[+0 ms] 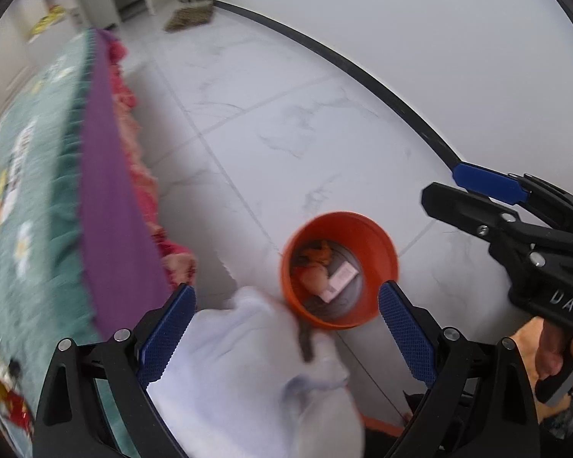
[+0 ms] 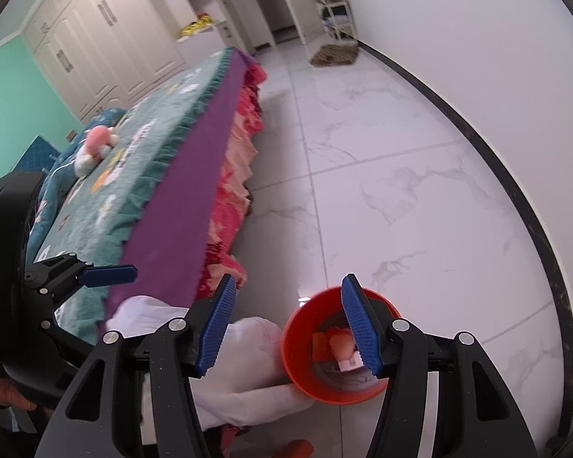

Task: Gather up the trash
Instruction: 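Move both open tools from the bucket back over the bed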

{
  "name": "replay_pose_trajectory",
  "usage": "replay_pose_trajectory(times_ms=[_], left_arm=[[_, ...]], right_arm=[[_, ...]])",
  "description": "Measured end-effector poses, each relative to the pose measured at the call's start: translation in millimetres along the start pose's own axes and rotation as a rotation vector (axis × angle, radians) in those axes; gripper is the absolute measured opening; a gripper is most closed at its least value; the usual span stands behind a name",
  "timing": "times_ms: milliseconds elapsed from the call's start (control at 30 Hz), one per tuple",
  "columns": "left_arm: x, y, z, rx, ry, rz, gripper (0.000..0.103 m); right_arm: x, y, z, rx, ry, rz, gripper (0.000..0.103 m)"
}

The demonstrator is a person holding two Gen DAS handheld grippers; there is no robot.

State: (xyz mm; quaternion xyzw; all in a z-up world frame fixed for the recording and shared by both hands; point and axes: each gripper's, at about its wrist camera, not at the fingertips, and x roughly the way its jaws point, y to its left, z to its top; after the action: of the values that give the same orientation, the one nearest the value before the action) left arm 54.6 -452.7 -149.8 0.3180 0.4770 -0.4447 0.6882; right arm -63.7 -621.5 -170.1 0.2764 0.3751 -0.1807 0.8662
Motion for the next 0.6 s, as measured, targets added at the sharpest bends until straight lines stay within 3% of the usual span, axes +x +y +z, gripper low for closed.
replay_pose_trajectory(times_ms=[267, 600], left_arm=[[-62, 61, -45, -0.168, -0.116, 0.058, 0.095], [-117, 132, -122, -0.399, -0.189, 0.165, 0.095]], right_arm=[[-11, 91, 1, -0.142, 0.006, 0.11, 0.058], [-10, 218, -18, -0.347, 0.052, 0.274, 0.061]])
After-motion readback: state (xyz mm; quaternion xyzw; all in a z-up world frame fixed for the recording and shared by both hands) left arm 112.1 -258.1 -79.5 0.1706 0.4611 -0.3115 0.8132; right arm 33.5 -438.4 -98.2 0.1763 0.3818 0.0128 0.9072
